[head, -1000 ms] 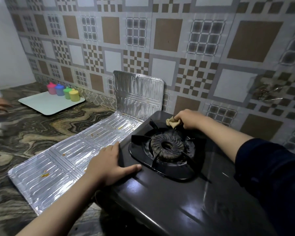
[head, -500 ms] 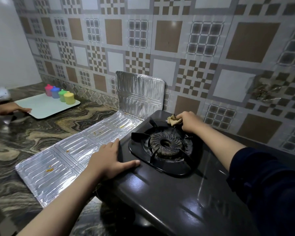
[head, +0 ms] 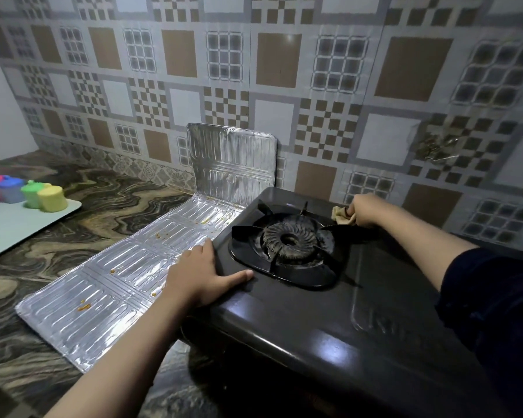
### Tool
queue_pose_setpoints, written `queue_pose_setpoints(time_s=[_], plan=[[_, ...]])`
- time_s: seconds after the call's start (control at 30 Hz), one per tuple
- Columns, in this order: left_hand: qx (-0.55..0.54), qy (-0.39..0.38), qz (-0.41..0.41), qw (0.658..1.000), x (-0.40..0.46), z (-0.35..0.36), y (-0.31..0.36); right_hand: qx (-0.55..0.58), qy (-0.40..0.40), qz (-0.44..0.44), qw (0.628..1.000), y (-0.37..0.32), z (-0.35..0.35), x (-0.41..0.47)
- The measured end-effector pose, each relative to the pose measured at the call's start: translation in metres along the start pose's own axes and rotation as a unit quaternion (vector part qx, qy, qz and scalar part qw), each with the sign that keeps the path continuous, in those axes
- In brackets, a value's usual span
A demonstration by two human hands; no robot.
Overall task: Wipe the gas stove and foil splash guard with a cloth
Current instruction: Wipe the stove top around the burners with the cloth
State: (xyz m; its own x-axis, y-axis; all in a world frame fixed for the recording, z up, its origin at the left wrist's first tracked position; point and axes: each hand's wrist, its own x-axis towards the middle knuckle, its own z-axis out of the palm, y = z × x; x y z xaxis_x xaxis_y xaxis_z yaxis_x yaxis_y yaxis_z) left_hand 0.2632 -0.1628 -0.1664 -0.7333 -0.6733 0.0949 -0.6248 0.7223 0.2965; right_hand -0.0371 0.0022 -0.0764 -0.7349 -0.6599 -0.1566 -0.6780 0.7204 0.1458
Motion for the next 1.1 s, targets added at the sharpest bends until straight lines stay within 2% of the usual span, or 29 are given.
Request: queue_pose_setpoints(time_s=[0.27, 0.43, 0.53, 0.67, 0.87, 0.97, 1.03, 1.1], plan=[[0.006, 0.002, -0.003, 1.0, -0.002, -0.001, 0.001, -0.097, -0.038, 0.029, 0.994, 0.0, -0.007, -0.025], [-0.003, -0.001, -0.01, 1.0, -0.003, 0.0, 0.001, -0.155, -0.107, 0.053, 0.981, -0.014, -0.04, -0.03], [-0.003, -0.002, -0.013, 1.0, -0.004, -0.001, 0.003, -0.104, -0.153, 0.081, 0.979, -0.013, -0.058, -0.028], [-0.015, -0.014, -0.024, 1.0, -0.003, -0.003, 0.004, -0.086, -0.057, -0.004, 0.995, -0.024, -0.08, -0.021], [-0.011, -0.016, -0.029, 0.999, -0.005, -0.007, 0.008, 0.043, -0.055, -0.149, 0.986, -0.078, -0.105, -0.036], [-0.146, -0.03, -0.023, 0.989, -0.003, -0.015, -0.001, 0.163, -0.12, -0.206, 0.957, -0.112, -0.101, -0.043], [-0.29, -0.051, -0.04, 0.955, -0.008, -0.02, -0.012, 0.201, -0.152, -0.237, 0.938, -0.137, -0.096, -0.047], [-0.36, -0.084, -0.051, 0.928, -0.014, -0.024, -0.027, 0.215, -0.169, -0.263, 0.925, -0.163, -0.091, -0.044]])
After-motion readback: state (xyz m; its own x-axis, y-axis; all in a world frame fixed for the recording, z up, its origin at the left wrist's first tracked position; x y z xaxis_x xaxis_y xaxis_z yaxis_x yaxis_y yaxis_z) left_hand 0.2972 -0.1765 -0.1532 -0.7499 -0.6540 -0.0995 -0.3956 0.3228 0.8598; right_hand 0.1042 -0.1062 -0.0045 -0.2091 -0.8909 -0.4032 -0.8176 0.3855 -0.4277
